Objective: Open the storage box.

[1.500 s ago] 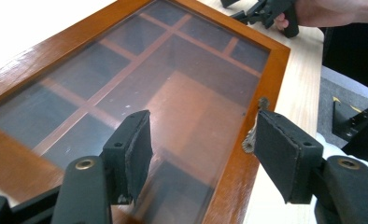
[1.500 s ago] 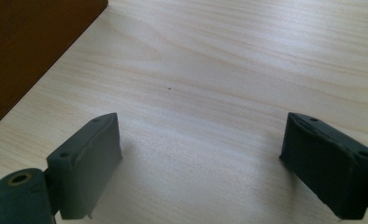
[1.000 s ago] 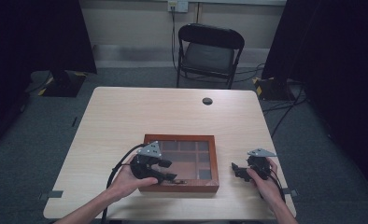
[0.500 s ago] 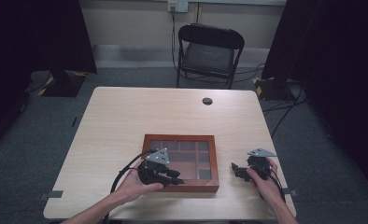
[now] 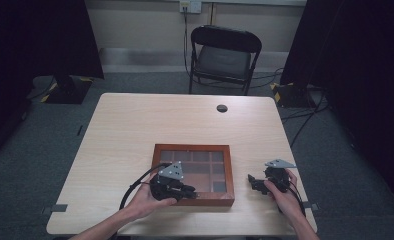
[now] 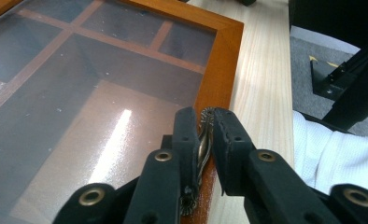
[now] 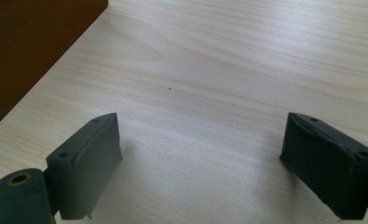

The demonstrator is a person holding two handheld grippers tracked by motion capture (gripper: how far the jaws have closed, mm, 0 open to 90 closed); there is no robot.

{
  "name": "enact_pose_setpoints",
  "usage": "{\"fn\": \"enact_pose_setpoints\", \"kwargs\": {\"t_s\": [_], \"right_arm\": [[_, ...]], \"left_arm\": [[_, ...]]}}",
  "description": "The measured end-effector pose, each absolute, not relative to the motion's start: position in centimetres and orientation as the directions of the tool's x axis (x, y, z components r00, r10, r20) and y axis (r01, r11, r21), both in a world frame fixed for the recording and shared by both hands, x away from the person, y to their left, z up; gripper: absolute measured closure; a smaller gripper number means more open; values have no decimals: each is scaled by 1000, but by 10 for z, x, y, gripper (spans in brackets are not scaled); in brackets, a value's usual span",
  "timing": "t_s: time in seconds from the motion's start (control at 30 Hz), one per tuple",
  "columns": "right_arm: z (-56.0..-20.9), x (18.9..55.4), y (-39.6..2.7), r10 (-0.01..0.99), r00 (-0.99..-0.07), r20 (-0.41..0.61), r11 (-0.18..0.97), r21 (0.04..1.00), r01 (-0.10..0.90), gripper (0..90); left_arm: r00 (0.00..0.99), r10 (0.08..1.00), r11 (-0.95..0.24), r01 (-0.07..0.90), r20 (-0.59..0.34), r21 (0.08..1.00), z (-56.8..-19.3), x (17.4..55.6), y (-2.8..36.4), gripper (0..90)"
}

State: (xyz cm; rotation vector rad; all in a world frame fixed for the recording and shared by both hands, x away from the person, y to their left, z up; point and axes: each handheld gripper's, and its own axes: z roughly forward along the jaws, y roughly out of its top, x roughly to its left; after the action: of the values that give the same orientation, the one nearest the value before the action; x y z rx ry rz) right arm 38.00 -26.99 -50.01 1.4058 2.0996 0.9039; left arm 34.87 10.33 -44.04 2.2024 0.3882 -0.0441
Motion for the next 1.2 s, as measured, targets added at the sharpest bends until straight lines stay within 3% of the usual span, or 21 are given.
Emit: {"fn": "enact_pose_setpoints", "kwargs": {"t_s": [0.37, 1.2], "right_arm": [[-500, 380, -270, 926, -377, -11, 265, 731, 629, 111], [-500, 380, -270, 926, -377, -11, 265, 731, 629, 111]], "left_arm": [[953, 264, -579, 281, -150, 765, -439, 347, 103, 811], [937, 262, -533, 341, -232, 775, -421, 356, 109, 812]]}}
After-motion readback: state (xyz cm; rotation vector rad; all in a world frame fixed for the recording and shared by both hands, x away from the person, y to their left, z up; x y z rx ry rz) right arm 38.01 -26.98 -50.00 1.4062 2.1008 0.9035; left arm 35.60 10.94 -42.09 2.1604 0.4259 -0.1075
